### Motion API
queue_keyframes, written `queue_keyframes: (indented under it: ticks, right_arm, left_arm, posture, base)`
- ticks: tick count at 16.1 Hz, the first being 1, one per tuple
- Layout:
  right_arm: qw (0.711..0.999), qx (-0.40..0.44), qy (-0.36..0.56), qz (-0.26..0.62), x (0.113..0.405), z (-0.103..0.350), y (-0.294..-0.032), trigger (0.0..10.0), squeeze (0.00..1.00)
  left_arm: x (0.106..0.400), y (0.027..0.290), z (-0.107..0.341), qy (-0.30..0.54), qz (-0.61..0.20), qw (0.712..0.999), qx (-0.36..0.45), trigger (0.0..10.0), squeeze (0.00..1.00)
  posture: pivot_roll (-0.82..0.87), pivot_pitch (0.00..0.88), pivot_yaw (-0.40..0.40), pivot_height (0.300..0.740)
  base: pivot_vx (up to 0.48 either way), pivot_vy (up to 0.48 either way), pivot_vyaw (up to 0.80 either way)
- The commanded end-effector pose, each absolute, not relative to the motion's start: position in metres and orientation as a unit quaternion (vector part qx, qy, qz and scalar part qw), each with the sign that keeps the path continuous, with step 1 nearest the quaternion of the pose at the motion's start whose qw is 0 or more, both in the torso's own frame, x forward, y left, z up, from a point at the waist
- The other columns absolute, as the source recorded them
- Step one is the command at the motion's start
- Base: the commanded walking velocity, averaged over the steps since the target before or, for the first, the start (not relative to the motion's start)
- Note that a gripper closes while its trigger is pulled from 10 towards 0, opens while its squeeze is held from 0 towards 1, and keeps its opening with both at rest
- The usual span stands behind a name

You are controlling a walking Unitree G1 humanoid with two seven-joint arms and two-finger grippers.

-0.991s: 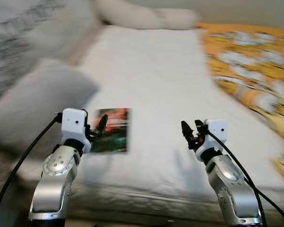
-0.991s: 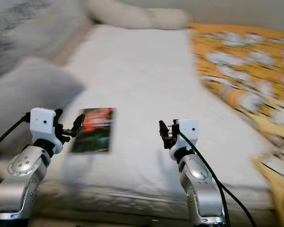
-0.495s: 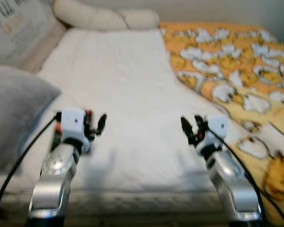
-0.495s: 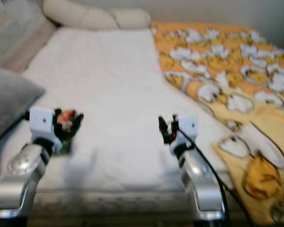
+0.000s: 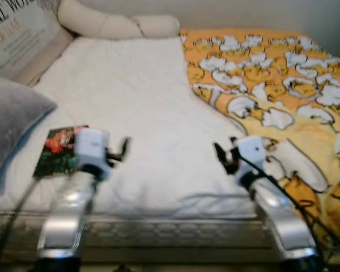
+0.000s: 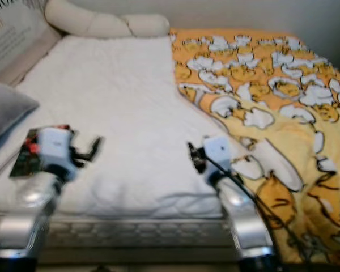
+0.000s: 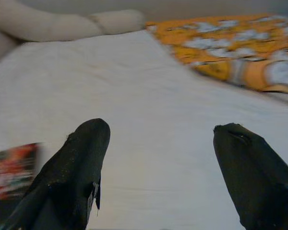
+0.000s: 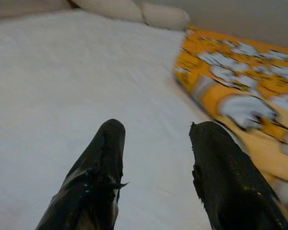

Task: Clean up the room

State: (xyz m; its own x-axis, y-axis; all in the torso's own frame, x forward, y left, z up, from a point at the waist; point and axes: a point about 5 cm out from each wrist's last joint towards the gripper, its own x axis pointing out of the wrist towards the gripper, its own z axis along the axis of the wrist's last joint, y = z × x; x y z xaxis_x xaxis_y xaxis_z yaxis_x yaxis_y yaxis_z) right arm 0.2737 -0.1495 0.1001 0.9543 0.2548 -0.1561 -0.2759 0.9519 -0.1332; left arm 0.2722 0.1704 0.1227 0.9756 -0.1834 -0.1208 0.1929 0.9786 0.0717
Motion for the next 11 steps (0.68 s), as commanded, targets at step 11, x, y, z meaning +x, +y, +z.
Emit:
queue_keyframes:
  ticks: [11]
  right_arm:
    - [0.988,-0.040,0.097,0.116,0.2825,0.0942,-0.1518,10.0,0.00]
  left_arm:
    - [0.2777,0.1712,0.1231,0.065,-0.124,0.988,0.064,10.0,0.00]
  posture:
    - [-0.04,0.000,0.012,0.740]
  base:
    - [0.000,-0.080,0.04]
